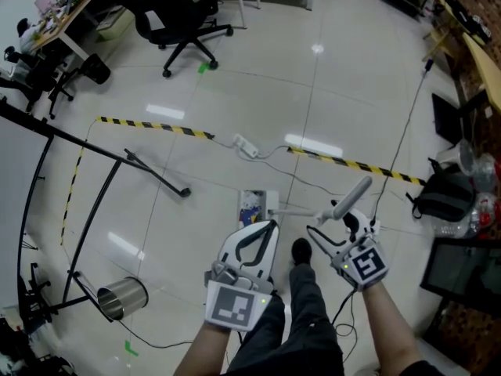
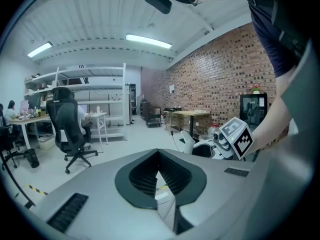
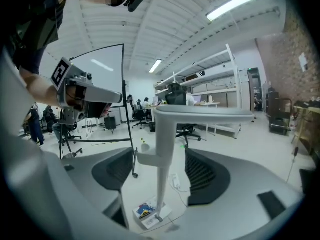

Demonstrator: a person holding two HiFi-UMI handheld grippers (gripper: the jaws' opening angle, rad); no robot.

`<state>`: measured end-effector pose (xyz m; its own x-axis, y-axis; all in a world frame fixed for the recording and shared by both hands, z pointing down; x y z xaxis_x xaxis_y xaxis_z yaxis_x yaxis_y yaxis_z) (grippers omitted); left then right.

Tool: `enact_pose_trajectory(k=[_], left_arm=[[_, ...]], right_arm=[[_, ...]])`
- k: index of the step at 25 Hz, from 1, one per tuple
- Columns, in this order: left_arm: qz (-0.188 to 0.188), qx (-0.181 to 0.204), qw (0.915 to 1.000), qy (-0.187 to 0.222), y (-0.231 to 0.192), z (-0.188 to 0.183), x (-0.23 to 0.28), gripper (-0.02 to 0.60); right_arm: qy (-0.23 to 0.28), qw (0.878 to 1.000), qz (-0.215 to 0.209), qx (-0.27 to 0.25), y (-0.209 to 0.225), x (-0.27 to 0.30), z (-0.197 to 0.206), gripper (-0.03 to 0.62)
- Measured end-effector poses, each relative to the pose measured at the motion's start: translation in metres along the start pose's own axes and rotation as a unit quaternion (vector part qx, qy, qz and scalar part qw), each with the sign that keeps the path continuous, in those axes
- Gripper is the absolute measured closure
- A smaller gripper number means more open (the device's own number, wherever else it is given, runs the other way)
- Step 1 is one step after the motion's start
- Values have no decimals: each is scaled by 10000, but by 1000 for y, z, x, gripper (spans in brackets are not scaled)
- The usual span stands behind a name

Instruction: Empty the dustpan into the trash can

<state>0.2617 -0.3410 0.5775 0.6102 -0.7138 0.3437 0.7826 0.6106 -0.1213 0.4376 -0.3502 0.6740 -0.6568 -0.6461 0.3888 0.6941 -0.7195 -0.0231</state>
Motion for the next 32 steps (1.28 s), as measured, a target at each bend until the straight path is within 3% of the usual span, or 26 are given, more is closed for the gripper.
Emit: enact_pose_trajectory(k=[13,17,19,32], left_arm=[[-317,-197,9993,-82,-11,26,0,583],[-360,-261,9989,-112,-15,32,2,583],[-387,-321,9987,-81,-20,33,1,583],[-484,-410,9978,-165,-34,42,-13,583]], right_arm=[[457,9989,-122,50,1,34,-5,245],[447,9987,-220,-71,-1,39,-3,326],[427,9987,-236,-139,-3,41,-3,399],[390,9990,-200,-122,-5,52,-11,402]])
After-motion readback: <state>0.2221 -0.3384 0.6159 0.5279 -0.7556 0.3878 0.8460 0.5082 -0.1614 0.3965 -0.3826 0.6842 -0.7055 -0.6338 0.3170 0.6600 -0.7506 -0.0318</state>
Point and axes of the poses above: the fingertips, and each gripper's own axes: x forward along the fingers, y to its right, z out of its underside, the point moved 6 cm from there along -x, backward along the fingers, and after that the axes turned 6 degrees about -x, right-handed, at the moved point
